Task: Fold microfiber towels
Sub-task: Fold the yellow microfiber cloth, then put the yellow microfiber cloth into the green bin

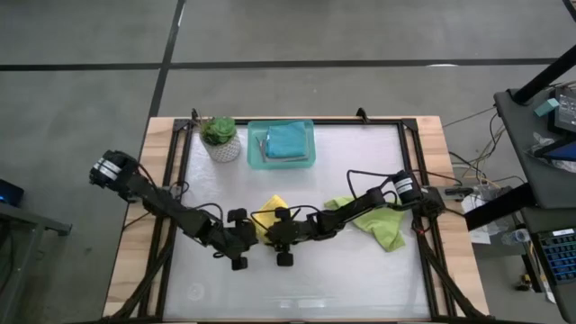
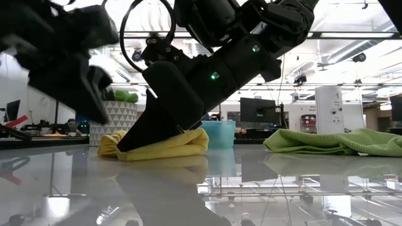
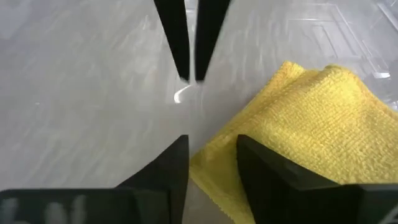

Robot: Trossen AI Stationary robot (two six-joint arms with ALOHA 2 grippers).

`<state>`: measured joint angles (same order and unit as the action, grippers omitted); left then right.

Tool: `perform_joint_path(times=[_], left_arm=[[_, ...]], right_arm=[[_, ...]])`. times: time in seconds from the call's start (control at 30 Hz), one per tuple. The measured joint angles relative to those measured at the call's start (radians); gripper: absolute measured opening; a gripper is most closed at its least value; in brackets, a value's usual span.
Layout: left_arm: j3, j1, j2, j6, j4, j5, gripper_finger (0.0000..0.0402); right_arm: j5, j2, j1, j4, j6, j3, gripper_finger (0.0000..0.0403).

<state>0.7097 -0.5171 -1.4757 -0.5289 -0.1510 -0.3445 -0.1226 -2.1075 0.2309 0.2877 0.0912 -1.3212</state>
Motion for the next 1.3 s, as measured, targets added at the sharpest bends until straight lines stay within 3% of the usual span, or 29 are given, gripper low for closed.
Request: perform_joint_path(times=[0.3, 0.53, 0.63, 0.9, 1.13, 1.3], left_arm=[[-0.017, 0.011, 0.016, 0.092, 0.013, -0.266, 0.0005], [-0.064, 0.021, -0.063, 0.007, 0.008, -0.257, 0.0005], [-0.074, 0.02, -0.081, -0.015, 0.0, -0.203, 0.0005], [-0.075, 0.027, -0.088, -0.015, 0.005, -0.184, 0.0005], [-0.075, 0.027, -0.087, -0.016, 0.02, -0.177, 0.0005], [-0.073, 0.027, -0.087, -0.016, 0.04, -0.176, 0.0005]], right_arm=[[0.002, 0.001, 0.0, -0.001, -0.022, 0.0, 0.0143], [0.003, 0.003, 0.002, 0.0, -0.055, 0.001, 0.0137], [0.003, 0.023, 0.002, -0.022, -0.058, 0.002, 0.014], [0.001, 0.195, 0.0, -0.249, -0.052, 0.001, 0.0143], [0.001, 0.335, -0.074, -0.458, 0.078, 0.0, 0.016], [0.205, 0.34, -0.189, -0.542, 0.24, 0.002, 0.0203]])
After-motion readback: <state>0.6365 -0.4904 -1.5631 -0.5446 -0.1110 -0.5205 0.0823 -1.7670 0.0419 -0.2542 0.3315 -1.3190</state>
